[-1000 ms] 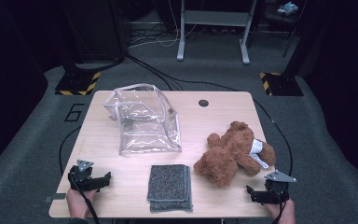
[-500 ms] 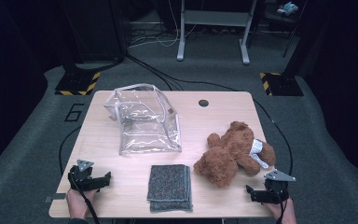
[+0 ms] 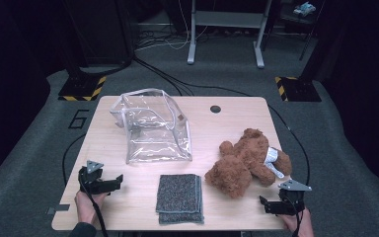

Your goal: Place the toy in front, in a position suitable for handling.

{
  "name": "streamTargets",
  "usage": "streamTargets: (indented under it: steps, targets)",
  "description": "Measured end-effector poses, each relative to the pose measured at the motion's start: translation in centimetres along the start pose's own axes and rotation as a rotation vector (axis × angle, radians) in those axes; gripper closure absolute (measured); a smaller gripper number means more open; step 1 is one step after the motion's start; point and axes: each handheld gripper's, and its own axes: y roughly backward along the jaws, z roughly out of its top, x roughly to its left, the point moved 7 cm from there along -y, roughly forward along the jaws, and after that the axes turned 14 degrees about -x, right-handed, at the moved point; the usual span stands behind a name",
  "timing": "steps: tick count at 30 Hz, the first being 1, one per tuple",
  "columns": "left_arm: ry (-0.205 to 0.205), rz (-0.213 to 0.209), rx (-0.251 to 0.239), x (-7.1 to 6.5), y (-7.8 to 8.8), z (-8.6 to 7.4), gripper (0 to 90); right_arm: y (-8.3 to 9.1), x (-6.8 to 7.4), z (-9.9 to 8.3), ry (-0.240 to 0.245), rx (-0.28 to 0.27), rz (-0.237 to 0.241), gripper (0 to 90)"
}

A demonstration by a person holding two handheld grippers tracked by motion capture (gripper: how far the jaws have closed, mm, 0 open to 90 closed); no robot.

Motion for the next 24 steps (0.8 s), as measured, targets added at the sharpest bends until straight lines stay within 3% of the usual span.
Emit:
streamTargets:
  steps: [5, 9, 15, 18, 21, 24]
  targets:
    - [-0.013, -0.048, -0.006, -1.1, -1.3, 1.8, 0.1, 0.0, 0.0, 0.0, 0.001, 0.000, 0.001, 0.0]
    - [-0.030, -0.060, -0.014, -1.6, -2.4, 3.0, 3.8, 0.0, 0.0, -0.1, 0.005, -0.003, -0.003, 0.0]
    - [-0.042, -0.055, -0.045, -2.2, -3.7, 4.2, 14.8, 0.0, 0.0, -0.1, 0.007, -0.006, -0.001, 0.0]
    - [-0.046, -0.070, -0.038, -2.2, -4.4, 4.8, 26.2, 0.1, 0.0, -0.1, 0.003, -0.006, -0.004, 0.0]
    - [-0.077, -0.045, -0.029, -2.4, -5.4, 5.2, 35.6, 0.1, 0.0, -0.1, 0.006, -0.008, -0.006, 0.0]
    - [-0.069, -0.052, -0.027, -2.5, -5.7, 5.3, 42.2, 0.1, 0.0, -0.1, 0.007, -0.009, -0.006, 0.0]
